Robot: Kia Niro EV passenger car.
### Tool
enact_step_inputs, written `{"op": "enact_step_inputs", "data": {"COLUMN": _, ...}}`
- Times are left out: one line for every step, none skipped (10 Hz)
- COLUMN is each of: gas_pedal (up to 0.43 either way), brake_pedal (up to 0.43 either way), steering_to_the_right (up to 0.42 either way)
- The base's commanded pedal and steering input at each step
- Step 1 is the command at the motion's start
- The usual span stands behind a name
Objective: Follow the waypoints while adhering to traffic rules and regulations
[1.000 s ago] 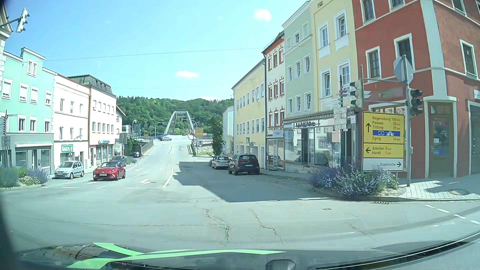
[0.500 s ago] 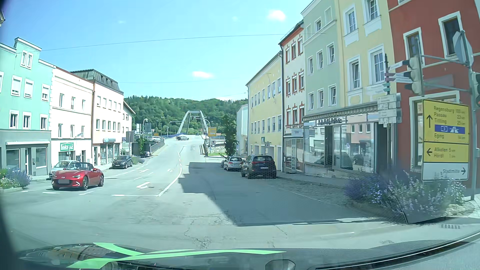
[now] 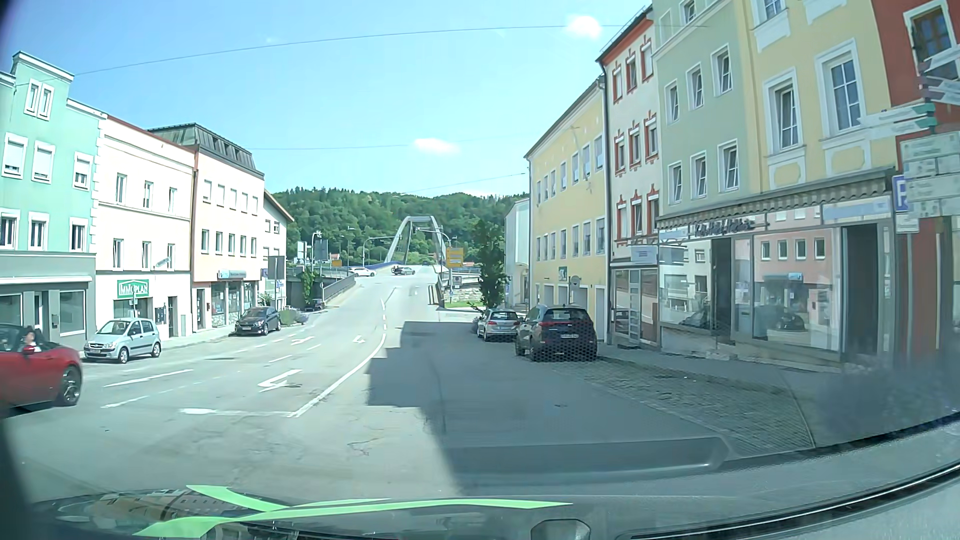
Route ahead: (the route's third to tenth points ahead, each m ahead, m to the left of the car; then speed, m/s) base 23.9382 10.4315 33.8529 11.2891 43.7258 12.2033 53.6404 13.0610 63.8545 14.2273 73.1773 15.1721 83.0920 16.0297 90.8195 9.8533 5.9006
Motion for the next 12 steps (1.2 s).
{"op": "enact_step_inputs", "data": {"gas_pedal": 0.059, "brake_pedal": 0.0, "steering_to_the_right": -0.089}}
{"op": "enact_step_inputs", "data": {"gas_pedal": 0.059, "brake_pedal": 0.0, "steering_to_the_right": -0.089}}
{"op": "enact_step_inputs", "data": {"gas_pedal": 0.059, "brake_pedal": 0.0, "steering_to_the_right": -0.089}}
{"op": "enact_step_inputs", "data": {"gas_pedal": 0.059, "brake_pedal": 0.0, "steering_to_the_right": -0.089}}
{"op": "enact_step_inputs", "data": {"gas_pedal": 0.059, "brake_pedal": 0.0, "steering_to_the_right": -0.087}}
{"op": "enact_step_inputs", "data": {"gas_pedal": 0.059, "brake_pedal": 0.0, "steering_to_the_right": -0.085}}
{"op": "enact_step_inputs", "data": {"gas_pedal": 0.059, "brake_pedal": 0.0, "steering_to_the_right": -0.083}}
{"op": "enact_step_inputs", "data": {"gas_pedal": 0.059, "brake_pedal": 0.0, "steering_to_the_right": -0.083}}
{"op": "enact_step_inputs", "data": {"gas_pedal": 0.059, "brake_pedal": 0.0, "steering_to_the_right": -0.081}}
{"op": "enact_step_inputs", "data": {"gas_pedal": 0.039, "brake_pedal": 0.0, "steering_to_the_right": -0.078}}
{"op": "enact_step_inputs", "data": {"gas_pedal": 0.02, "brake_pedal": 0.0, "steering_to_the_right": -0.073}}
{"op": "enact_step_inputs", "data": {"gas_pedal": 0.02, "brake_pedal": 0.0, "steering_to_the_right": -0.069}}
